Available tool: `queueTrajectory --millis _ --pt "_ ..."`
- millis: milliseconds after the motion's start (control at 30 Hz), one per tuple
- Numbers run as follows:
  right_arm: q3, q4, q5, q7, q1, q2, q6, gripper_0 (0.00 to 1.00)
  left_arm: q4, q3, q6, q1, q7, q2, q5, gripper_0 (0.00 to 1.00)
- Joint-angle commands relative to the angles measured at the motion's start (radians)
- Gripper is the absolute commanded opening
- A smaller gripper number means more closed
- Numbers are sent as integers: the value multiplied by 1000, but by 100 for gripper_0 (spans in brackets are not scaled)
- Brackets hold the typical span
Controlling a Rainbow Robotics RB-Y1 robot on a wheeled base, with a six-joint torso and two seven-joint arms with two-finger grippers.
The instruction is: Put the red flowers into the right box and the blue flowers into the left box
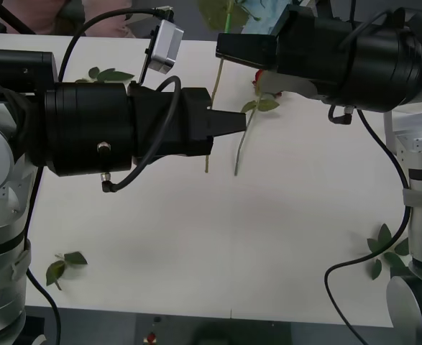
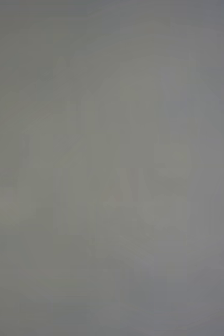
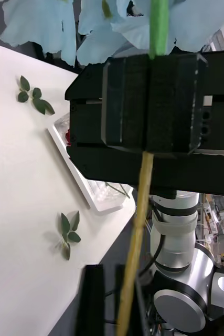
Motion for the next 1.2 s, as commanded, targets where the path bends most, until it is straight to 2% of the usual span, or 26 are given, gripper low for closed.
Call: queueTrajectory --millis 33,67,100,133,167,200,267,533,767,900,1000,1200 --pt "9 -19 -10 51 -17 2 -2 5 -23 17 -9 -23 14 -2 1 0" --pt "9 -19 -10 51 -17 2 -2 33 -23 18 -9 -23 14 -3 1 0" --pt "9 -19 -10 51 -17 2 -2 45 -23 20 -9 -23 12 -3 1 0" --pt "9 -19 -10 51 -17 2 -2 66 -24 21 -9 -23 11 0 1 0" --pt "9 -19 -10 51 -17 2 -2 74 -23 23 -9 -23 11 1 1 0" --pt "9 -19 -10 51 -17 2 -2 87 -23 24 -9 -23 11 10 5 0" --pt "9 -19 -10 51 -17 2 -2 99 -24 27 -9 -24 8 24 13 0" --pt "9 -19 -10 51 -17 2 -2 100 -24 141 -2 -6 0 170 152 0" --pt "9 -19 -10 51 -17 2 -2 100 -24 317 8 94 -17 345 297 0" --pt "9 -19 -10 51 -17 2 -2 100 -23 428 64 134 -17 397 264 0" --pt "1 -24 4 54 17 0 -11 100 -15 504 118 158 -17 421 205 0" --pt "14 -62 183 24 32 -80 -100 100 92 584 132 224 -35 472 160 0"
